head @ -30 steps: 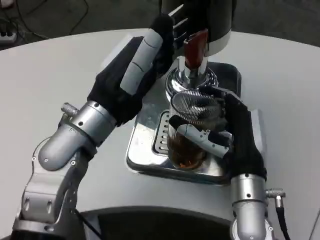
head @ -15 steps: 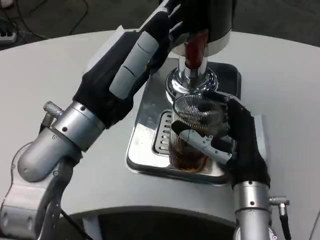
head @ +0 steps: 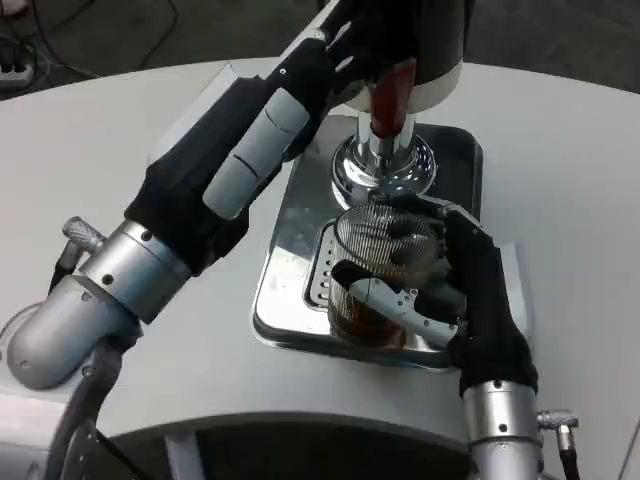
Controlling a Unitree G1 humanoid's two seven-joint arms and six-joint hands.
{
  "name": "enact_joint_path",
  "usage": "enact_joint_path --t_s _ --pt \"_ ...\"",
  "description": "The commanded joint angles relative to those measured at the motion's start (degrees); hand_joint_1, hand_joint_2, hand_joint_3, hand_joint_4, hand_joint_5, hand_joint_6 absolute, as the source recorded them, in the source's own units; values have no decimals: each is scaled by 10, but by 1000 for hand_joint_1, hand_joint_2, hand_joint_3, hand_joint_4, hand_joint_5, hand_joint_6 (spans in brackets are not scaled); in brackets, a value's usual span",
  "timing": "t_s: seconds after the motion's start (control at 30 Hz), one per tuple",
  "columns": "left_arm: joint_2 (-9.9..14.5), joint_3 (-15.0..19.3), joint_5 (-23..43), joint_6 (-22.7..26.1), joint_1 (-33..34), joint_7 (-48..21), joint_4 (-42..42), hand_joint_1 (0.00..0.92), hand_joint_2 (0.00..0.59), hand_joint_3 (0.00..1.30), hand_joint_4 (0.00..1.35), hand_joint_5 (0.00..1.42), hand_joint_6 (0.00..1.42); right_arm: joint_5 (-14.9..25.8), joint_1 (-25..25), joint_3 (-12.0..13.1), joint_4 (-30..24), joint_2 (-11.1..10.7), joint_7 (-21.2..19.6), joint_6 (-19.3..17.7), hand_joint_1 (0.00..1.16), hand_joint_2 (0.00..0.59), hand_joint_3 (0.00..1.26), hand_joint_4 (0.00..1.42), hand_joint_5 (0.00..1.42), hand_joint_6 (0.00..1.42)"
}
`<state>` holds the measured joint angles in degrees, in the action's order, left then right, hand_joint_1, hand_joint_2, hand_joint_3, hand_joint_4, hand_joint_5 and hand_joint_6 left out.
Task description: Grasp the cup under the faucet to collect the drink, then remove the cup.
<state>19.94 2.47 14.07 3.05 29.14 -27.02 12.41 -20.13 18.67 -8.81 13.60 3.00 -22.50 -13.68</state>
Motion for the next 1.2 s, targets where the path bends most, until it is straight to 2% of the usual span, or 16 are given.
enact_joint_path --t_s 0.03,0.3,0.4,0.7,0.93,1.2 --pt "15 8 -11 -23 -18 -7 20 0 120 2 0 72 26 -4 -8 -7 -36 6 7 -5 913 131 743 852 1042 1052" --pt "30 29 3 -22 -31 -14 38 0 120 9 0 77 26 -6 -58 -9 -104 0 29 2 913 130 743 852 1042 1054" --pt "39 39 2 -32 -43 -20 53 0 120 23 0 84 32 -5 -85 -11 -138 -3 42 4 913 132 743 852 1042 1054" --pt "60 67 6 -58 -85 -40 75 0 120 69 1 102 41 -5 -124 -13 -198 -8 71 11 909 137 743 852 1047 1055" --pt "83 89 -8 -117 -123 -52 81 0 120 90 10 112 42 -4 -145 -11 -234 -10 87 14 910 136 743 852 1043 1055" --pt "129 122 -35 -241 -181 -82 42 0 120 103 35 124 53 1 -181 -13 -281 -14 110 16 913 131 749 852 1042 1073"
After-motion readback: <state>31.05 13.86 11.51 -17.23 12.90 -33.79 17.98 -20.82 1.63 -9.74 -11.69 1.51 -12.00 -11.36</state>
